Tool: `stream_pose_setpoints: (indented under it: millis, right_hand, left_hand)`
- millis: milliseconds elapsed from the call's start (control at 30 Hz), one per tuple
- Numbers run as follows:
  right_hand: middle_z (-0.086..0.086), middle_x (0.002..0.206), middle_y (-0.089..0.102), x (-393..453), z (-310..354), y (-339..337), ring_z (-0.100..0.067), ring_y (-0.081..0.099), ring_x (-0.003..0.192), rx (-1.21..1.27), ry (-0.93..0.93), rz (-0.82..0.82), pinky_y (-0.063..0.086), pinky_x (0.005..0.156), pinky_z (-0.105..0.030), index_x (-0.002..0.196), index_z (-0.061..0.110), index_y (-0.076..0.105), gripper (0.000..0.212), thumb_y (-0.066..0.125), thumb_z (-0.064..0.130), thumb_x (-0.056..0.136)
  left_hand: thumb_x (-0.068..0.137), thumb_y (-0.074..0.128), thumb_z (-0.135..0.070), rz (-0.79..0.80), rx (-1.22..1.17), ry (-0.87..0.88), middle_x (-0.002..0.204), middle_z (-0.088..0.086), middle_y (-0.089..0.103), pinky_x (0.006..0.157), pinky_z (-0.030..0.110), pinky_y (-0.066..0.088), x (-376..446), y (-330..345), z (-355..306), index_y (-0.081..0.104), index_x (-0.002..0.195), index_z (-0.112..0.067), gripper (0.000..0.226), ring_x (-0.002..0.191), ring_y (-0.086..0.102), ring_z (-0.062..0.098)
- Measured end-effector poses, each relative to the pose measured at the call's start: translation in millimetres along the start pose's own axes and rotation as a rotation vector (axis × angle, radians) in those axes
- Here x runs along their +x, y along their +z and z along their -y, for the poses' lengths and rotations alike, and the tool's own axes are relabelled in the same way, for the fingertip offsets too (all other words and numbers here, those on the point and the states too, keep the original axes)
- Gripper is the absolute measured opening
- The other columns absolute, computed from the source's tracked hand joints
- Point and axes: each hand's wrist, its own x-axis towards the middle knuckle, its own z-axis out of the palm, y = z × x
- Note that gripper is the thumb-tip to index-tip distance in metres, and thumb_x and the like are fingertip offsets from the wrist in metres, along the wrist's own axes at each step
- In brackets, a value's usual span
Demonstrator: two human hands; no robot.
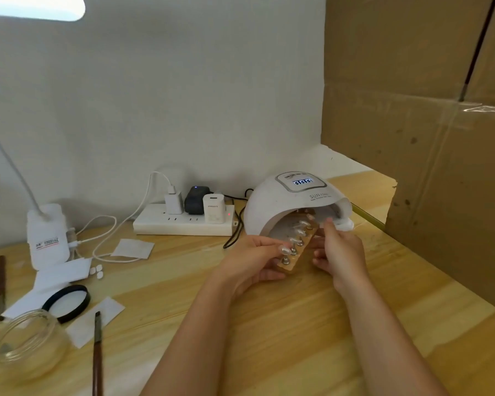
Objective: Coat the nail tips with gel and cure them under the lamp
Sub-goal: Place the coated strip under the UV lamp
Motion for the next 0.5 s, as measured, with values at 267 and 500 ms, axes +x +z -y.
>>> stream_pose_setpoints:
  millis: [267, 500]
  right_hand:
    - [-0.013, 0.119, 0.058, 55, 20, -5, -0.033, 0.054, 0.104, -0.834, -0.346, 0.181, 0.043, 0.076, -0.033, 0.125, 0.015, 0.052, 0.031, 0.046, 0.019, 0.095]
    - [-0.011, 0.118, 0.056, 71, 24, 6, -0.029, 0.053, 0.108, -1.311, -0.334, 0.127, 0.037, 0.076, -0.028, 0.122, 0.007, 0.05, 0.032, 0.041, 0.024, 0.097]
  left_hand:
    - [0.082, 0.064, -0.01, -0.061, -0.015, 0.003, 0.062, 0.001, 0.068, 0.047, 0.019, 0.051, 8, -1, 3, 0.071, 0.072, -0.014, 0.013, 0.057, 0.062, 0.01]
    - [0.086, 0.055, -0.001, -0.074, 0.003, 0.052, 0.053, -0.001, 0.062, 0.046, 0.019, 0.049, 9, 1, 7, 0.067, 0.073, -0.01, 0.02, 0.047, 0.059, 0.007]
